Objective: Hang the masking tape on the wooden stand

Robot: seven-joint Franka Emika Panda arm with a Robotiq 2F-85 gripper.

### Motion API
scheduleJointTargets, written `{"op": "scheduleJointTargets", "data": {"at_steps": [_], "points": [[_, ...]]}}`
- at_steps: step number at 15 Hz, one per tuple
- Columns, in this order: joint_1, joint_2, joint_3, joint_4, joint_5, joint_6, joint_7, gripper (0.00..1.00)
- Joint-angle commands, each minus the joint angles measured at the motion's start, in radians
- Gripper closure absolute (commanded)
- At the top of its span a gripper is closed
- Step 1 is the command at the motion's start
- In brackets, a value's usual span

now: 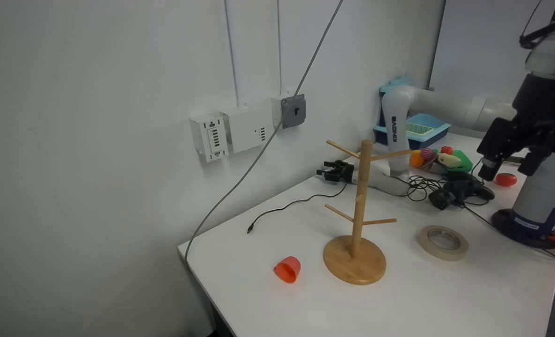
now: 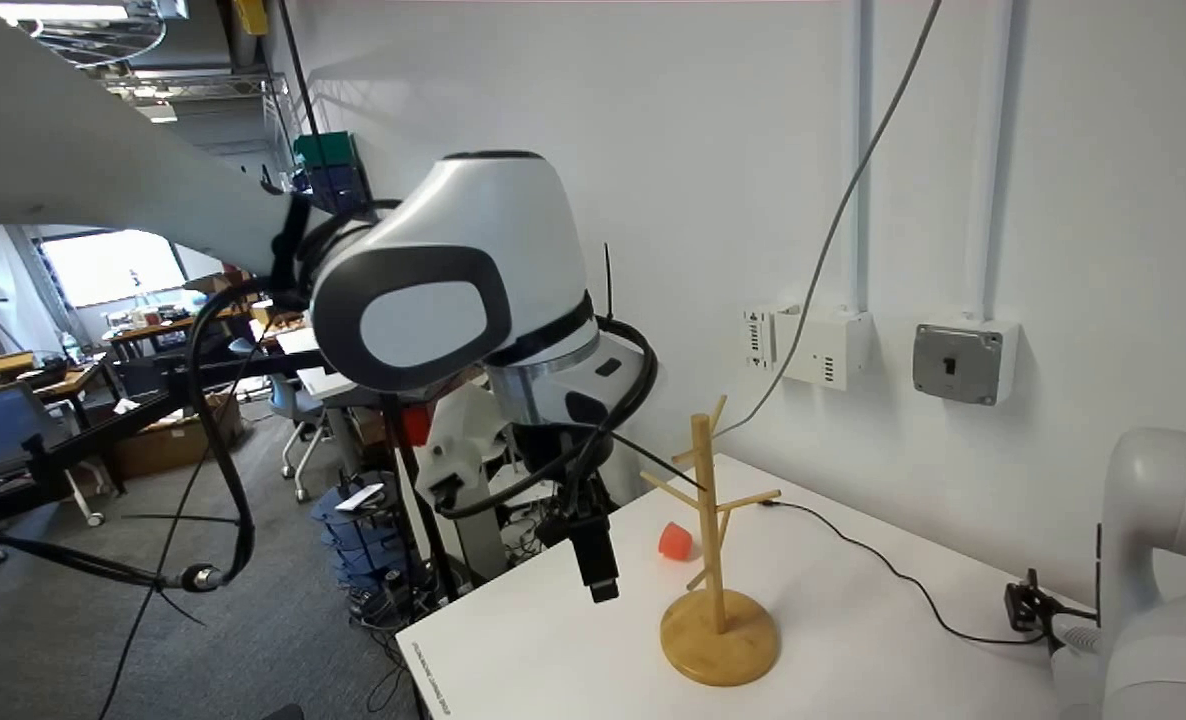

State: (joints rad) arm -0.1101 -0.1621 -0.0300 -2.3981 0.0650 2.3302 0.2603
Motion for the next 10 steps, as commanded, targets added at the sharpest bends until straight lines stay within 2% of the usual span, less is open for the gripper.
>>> {"op": "scheduleJointTargets", "data": {"at_steps": [1,4,10], "points": [[0.004,0.099,-0.001,0.043,-0.056,0.057,0.023,0.00],[0.007,0.161,-0.009,0.071,-0.093,0.093,0.019,0.00],[0.000,0.267,-0.055,0.190,-0.119,0.066,0.016,0.00]]}}
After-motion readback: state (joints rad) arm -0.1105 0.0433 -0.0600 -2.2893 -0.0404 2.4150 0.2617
